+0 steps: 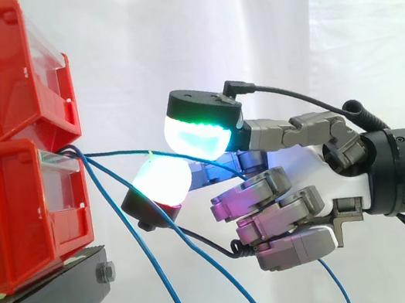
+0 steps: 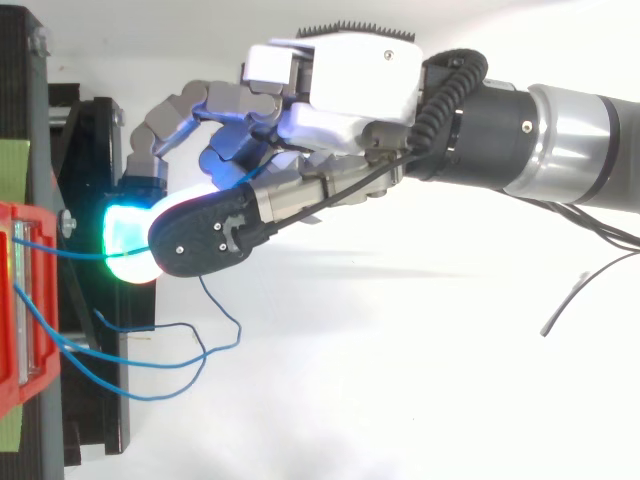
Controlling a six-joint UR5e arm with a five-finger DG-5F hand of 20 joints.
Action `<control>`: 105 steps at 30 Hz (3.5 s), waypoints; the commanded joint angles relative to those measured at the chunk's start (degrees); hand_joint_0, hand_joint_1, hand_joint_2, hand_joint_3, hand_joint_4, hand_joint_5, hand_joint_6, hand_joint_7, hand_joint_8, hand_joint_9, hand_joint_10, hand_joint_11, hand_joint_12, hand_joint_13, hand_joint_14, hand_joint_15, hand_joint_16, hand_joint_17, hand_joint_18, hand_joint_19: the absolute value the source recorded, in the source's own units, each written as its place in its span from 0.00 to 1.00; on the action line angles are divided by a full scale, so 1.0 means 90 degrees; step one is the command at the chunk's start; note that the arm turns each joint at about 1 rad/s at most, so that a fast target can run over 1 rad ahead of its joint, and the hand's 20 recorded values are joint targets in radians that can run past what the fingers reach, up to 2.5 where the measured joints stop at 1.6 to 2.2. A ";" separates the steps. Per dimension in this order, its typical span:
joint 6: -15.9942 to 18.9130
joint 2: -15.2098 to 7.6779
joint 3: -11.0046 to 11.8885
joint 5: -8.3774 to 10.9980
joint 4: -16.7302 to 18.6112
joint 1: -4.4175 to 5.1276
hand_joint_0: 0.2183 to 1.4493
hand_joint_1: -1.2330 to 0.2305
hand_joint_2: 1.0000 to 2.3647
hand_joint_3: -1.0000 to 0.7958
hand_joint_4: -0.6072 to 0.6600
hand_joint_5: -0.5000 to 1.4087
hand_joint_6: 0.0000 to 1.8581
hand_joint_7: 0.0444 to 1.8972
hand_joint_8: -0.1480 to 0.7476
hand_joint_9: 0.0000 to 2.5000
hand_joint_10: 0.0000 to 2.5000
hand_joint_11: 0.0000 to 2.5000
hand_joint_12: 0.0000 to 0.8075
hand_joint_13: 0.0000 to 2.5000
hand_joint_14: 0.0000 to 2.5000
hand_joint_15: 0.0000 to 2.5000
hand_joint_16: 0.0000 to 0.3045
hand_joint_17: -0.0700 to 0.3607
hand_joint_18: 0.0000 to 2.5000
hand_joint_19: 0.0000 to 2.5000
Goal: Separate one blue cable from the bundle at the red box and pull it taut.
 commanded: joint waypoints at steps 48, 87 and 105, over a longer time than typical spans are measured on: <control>0.0010 0.0006 0.0000 -0.0088 0.0000 0.0049 0.36 0.28 0.01 0.32 0.48 0.16 0.50 0.40 0.40 0.28 1.00 0.76 0.50 0.43 1.00 0.55 0.16 0.42 0.60 0.61; -0.0010 -0.0004 -0.0020 -0.0117 0.0000 0.0068 0.28 0.30 0.15 0.56 0.37 0.22 0.48 0.55 0.27 0.32 1.00 0.74 0.49 0.40 1.00 0.43 0.23 0.53 0.51 0.33; 0.0039 -0.0004 -0.0068 -0.0322 -0.0049 0.0088 0.25 0.32 0.24 0.56 0.40 0.23 0.48 0.57 0.39 0.31 1.00 0.62 0.56 0.37 1.00 0.35 0.23 0.53 0.42 0.34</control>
